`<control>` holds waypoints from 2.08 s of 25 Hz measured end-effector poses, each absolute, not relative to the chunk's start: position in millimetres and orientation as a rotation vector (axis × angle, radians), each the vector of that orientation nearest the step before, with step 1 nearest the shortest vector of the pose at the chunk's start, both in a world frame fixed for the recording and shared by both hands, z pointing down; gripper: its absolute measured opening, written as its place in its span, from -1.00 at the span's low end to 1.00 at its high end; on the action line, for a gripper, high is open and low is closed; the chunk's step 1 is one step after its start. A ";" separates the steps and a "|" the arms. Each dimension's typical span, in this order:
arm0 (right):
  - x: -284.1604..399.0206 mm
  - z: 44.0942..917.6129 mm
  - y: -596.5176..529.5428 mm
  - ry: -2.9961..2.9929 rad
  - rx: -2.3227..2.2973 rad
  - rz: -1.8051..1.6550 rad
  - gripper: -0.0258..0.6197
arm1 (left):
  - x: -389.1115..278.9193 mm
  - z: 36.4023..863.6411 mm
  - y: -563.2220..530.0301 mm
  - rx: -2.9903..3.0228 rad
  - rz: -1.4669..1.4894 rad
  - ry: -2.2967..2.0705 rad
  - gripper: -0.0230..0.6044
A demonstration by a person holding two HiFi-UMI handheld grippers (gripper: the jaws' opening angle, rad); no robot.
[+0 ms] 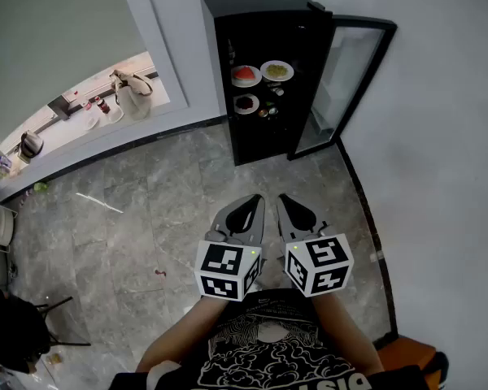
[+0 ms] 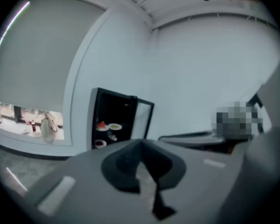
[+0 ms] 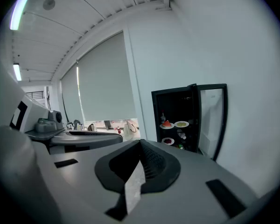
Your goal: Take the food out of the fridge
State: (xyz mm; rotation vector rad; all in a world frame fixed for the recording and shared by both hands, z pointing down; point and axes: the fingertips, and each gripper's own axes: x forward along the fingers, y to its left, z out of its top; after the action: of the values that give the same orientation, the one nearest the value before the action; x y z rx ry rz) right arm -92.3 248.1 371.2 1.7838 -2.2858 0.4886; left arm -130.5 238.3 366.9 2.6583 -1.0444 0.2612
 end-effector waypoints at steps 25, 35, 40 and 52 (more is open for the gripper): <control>-54.5 391.3 173.0 -2.328 1.790 0.618 -0.92 | -86.9 388.8 167.3 2.641 0.331 -1.021 -0.93; -18.0 397.3 88.9 -2.369 1.696 0.673 -0.92 | -50.9 396.2 85.1 2.580 0.358 -1.084 -0.93; 4.6 398.8 49.7 -2.389 1.672 0.709 -0.92 | -31.3 398.1 48.4 2.554 0.372 -1.117 -0.93; 63.1 407.0 -19.1 -2.453 1.664 0.816 -0.92 | 25.5 409.3 -17.1 2.525 0.419 -1.164 -0.93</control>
State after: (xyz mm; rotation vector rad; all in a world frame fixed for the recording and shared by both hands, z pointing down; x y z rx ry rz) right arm 63.1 -19.1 407.0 1.6638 -2.4526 0.8163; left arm 25.5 -17.1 409.3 2.5250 -1.1641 0.4193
